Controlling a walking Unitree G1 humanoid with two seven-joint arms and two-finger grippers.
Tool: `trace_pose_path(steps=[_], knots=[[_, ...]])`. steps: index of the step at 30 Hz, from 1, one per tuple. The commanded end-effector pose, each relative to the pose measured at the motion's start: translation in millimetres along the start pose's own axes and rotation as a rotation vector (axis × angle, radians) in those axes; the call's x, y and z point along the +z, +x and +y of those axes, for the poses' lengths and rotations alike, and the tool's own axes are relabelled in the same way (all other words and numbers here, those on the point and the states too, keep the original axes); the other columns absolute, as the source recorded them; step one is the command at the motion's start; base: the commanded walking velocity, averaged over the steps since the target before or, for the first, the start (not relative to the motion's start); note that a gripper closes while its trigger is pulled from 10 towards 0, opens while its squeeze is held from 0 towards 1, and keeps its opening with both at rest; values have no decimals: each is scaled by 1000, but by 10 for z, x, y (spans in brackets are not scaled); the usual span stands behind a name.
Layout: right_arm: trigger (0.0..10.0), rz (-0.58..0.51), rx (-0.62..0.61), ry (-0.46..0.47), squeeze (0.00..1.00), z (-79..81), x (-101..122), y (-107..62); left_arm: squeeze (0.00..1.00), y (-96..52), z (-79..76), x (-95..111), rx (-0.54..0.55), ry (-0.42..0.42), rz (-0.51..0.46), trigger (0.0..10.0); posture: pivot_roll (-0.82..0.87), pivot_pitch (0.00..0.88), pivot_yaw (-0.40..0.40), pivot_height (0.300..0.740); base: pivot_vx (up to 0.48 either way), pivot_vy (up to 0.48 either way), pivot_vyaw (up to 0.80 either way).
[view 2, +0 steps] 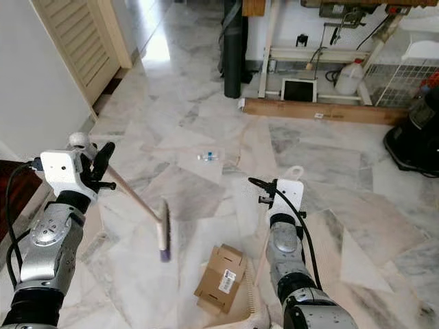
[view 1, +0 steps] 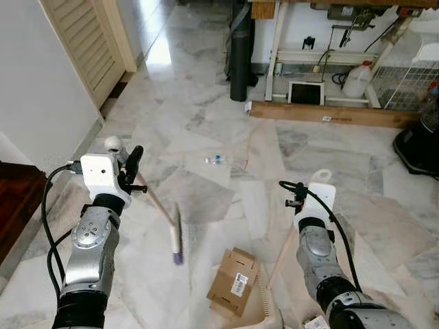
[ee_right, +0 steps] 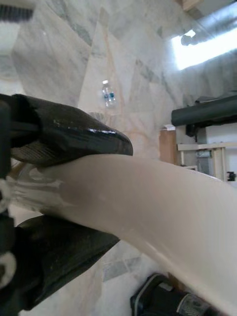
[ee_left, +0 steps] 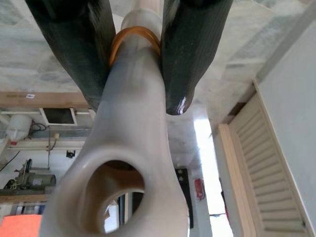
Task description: Sweep floor
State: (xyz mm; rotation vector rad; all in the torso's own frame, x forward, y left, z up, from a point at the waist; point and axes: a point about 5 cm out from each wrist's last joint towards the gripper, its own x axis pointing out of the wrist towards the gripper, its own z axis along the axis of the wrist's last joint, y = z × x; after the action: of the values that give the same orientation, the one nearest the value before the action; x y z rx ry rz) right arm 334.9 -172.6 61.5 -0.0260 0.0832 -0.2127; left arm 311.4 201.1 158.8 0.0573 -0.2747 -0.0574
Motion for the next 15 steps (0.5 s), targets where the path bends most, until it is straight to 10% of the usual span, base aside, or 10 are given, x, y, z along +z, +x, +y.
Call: trace_pose_path(steps=[1,15], knots=[[10000,-66,-5,41,0,15,170,73,0,-48,-32,-40,-21,49,-4,10000,140,3,26,740,0,0,0],[10000,-173,31,93,0,81,330,63,0,-170,-382,-200,-117,18,18,10000,112,0,11,740,0,0,0]])
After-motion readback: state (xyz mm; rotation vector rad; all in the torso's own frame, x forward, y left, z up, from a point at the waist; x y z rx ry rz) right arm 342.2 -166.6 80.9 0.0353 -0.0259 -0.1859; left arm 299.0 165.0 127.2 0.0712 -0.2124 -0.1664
